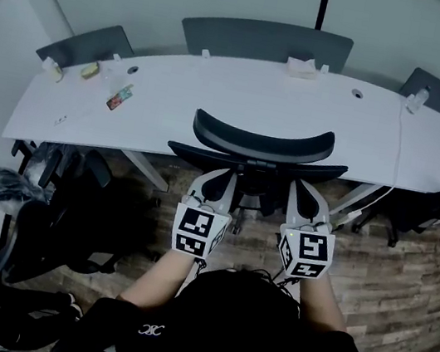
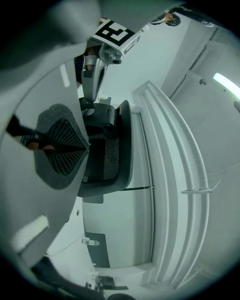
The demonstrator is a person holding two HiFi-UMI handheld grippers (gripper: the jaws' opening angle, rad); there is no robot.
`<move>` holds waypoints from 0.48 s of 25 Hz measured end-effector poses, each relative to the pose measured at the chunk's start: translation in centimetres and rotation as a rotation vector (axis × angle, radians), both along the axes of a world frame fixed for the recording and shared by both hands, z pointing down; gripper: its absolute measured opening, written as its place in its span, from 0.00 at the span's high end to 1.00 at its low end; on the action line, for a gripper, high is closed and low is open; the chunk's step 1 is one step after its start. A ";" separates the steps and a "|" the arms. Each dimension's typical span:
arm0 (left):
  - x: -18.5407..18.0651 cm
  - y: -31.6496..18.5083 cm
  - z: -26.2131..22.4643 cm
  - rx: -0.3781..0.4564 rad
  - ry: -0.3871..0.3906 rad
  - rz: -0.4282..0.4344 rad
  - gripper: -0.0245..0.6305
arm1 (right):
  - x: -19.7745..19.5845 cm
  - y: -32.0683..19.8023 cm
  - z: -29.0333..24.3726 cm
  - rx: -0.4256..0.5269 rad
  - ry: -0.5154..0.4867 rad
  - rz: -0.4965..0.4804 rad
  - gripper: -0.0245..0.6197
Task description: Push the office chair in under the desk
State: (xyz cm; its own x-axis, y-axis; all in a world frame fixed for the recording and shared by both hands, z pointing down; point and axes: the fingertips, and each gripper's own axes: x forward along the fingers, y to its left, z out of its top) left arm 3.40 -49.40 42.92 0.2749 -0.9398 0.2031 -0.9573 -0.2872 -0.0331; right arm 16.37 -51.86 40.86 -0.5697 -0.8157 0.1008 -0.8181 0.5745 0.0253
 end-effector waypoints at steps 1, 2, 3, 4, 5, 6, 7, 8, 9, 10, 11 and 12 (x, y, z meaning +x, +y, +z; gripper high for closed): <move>0.0 0.1 0.0 -0.001 -0.002 0.000 0.95 | -0.2 0.1 0.1 0.000 0.005 -0.001 0.95; -0.1 0.1 0.1 -0.001 -0.004 -0.001 0.95 | -0.3 0.2 0.1 0.001 0.008 -0.001 0.95; -0.2 0.2 0.1 -0.002 -0.005 -0.003 0.95 | -0.4 0.2 0.1 0.001 0.011 -0.001 0.95; -0.3 0.2 0.1 -0.002 -0.005 -0.007 0.95 | -0.6 0.3 0.1 0.001 0.013 -0.003 0.95; -0.4 0.2 0.1 -0.002 -0.005 -0.013 0.95 | -0.7 0.3 0.2 -0.001 0.014 -0.007 0.95; -0.5 0.2 0.0 -0.002 -0.005 -0.018 0.95 | -0.9 0.4 0.2 -0.003 0.013 -0.011 0.95; -0.6 0.3 0.0 -0.003 -0.005 -0.020 0.95 | -1.0 0.5 0.2 -0.005 0.013 -0.013 0.95; -0.6 0.4 0.0 -0.003 -0.005 -0.021 0.95 | -1.0 0.6 0.2 -0.006 0.012 -0.014 0.95; -0.6 0.5 0.0 -0.004 -0.005 -0.020 0.95 | -1.1 0.7 0.3 -0.008 0.012 -0.013 0.95; -0.6 0.6 -0.1 -0.004 -0.004 -0.019 0.95 | -1.1 0.8 0.3 -0.011 0.012 -0.013 0.95; -0.6 0.7 -0.1 -0.004 -0.004 -0.019 0.95 | -1.2 0.8 0.4 -0.014 0.013 -0.012 0.95; -0.6 0.7 -0.1 -0.004 -0.004 -0.018 0.95 | -1.2 0.8 0.5 -0.017 0.013 -0.012 0.95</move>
